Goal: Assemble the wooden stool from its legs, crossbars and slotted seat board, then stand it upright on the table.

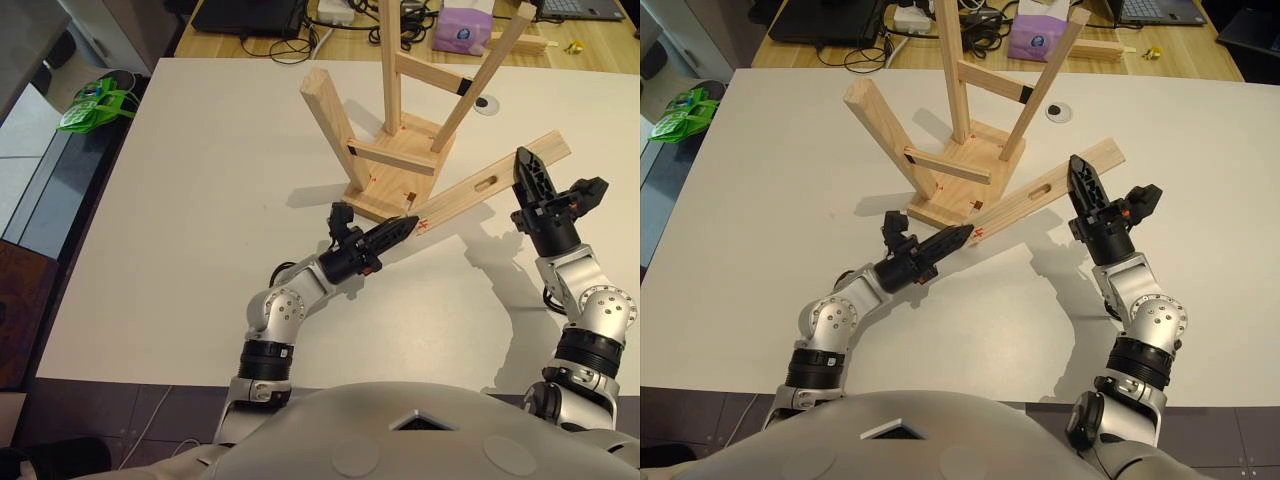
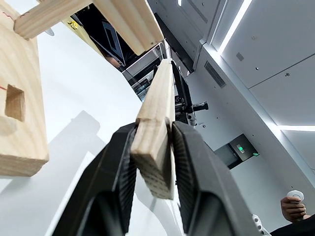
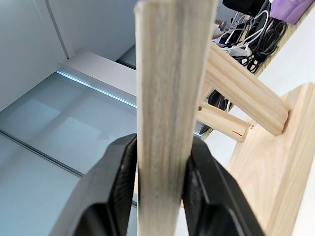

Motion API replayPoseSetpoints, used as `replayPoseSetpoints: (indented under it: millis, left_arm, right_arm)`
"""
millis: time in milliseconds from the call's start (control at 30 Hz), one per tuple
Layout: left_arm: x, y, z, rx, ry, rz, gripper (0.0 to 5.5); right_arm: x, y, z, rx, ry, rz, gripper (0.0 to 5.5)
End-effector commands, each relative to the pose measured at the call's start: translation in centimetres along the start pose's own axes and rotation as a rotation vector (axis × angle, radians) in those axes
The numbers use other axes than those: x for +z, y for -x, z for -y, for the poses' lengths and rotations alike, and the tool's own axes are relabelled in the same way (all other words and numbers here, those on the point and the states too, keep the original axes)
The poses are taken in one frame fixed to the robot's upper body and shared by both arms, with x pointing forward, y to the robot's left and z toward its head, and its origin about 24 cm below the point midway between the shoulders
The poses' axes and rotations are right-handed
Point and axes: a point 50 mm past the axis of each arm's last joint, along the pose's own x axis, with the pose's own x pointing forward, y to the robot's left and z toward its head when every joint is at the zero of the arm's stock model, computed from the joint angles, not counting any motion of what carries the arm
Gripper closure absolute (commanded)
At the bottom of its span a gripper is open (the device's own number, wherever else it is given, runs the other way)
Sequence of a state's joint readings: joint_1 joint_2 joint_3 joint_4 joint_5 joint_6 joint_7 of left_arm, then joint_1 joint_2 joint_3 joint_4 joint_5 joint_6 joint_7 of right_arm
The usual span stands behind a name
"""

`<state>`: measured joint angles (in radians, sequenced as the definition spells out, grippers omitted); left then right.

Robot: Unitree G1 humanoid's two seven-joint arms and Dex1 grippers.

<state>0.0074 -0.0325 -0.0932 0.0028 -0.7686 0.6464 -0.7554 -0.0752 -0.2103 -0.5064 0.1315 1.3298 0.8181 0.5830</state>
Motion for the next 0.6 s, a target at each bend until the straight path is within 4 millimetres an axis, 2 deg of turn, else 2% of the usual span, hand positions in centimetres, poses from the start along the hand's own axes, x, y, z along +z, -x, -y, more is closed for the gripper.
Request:
replayPoseSetpoints:
  millis: [33, 167, 433, 500, 600]
  left_arm:
    - [0.4, 0.0, -1.0, 0.111, -0.061, 0.005, 4.19]
    - [0.2, 0.8, -0.5, 0.077, -0.056, -0.015, 3.37]
    - [0.0, 4.6, -1.7, 0.168, -0.090, -0.051, 2.11]
    - [0.0, 6.7, -2.1, 0.243, -0.122, -0.053, 1.88]
    - [1.0, 9.1, -3.5, 0.469, -0.237, -0.048, 1.48]
  right_arm:
    - [0.0, -0.6, -0.7, 0.040, 0.013, -0.001, 4.34]
    - [0.1, -0.6, -0.7, 0.044, 0.020, 0.024, 4.49]
    - [0.9, -0.6, -0.7, 0.029, 0.067, 0.085, 4.49]
    - [1.3, -0.5, -0.9, 0.022, 0.103, 0.086, 4.49]
    - [2.1, -0.2, -1.2, 0.008, 0.159, 0.095, 4.49]
